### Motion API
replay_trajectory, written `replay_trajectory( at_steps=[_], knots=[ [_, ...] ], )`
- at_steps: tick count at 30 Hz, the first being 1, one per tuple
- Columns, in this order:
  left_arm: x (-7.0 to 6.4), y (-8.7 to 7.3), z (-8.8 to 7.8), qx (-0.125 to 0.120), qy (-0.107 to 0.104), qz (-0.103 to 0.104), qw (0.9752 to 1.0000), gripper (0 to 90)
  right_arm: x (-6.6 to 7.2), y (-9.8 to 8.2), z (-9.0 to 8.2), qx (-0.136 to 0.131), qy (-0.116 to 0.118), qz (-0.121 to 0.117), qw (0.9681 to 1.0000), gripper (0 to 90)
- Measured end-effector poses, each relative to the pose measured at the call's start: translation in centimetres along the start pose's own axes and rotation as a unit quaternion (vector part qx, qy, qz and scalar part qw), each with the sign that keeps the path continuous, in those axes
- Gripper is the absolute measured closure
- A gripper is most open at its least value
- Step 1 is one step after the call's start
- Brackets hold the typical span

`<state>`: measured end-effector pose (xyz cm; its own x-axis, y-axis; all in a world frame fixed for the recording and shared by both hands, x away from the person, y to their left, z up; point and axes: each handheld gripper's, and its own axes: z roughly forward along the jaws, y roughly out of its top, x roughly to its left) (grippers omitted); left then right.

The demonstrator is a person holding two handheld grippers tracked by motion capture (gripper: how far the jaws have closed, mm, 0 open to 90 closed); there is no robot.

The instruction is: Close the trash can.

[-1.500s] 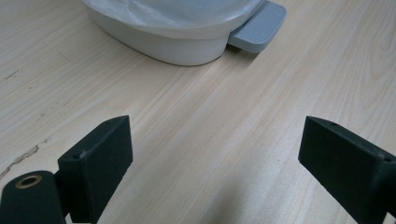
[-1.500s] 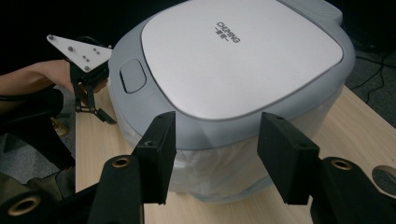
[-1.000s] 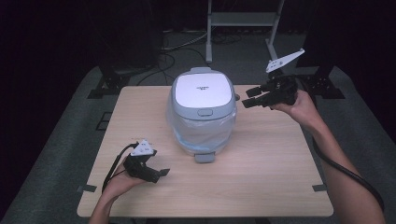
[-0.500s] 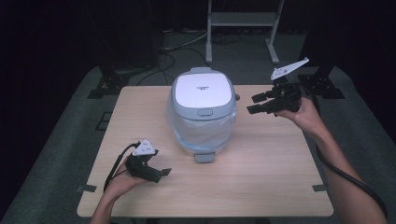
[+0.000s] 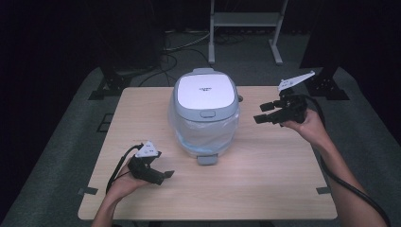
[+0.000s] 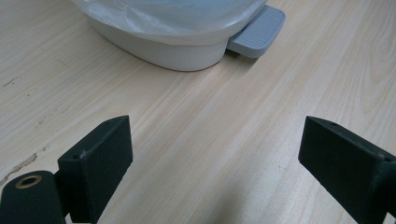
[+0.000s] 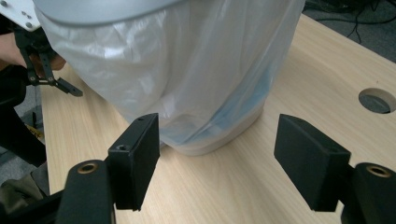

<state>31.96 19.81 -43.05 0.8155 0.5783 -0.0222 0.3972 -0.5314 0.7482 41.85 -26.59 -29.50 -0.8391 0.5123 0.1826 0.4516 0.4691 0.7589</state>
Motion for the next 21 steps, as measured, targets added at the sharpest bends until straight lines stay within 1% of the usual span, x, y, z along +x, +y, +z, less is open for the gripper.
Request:
replay_trajectory(
  at_steps=[6,7,12,17,21],
  knots=[
    [0.0,0.0,0.0,0.000,0.000,0.001,1.0000,8.9,0.0,-1.0,0.1,0.003,-0.004,0.003,1.0000,29.8],
    [0.0,0.0,0.0,0.001,0.000,0.001,1.0000,8.9,0.1,-1.2,0.1,0.009,-0.007,0.005,0.9999,29.8],
    [-0.1,-0.1,0.0,0.000,0.001,0.001,1.0000,8.9,0.2,-2.1,0.1,0.014,-0.009,0.007,0.9998,29.8],
    [0.0,-0.1,-0.1,-0.001,0.003,-0.001,1.0000,8.9,0.1,-3.0,0.1,0.011,-0.009,0.013,0.9998,29.8],
    [0.0,-0.2,-0.2,0.001,0.005,0.000,1.0000,8.9,0.1,-4.2,0.3,0.007,-0.006,0.021,0.9997,29.9]
  ],
)
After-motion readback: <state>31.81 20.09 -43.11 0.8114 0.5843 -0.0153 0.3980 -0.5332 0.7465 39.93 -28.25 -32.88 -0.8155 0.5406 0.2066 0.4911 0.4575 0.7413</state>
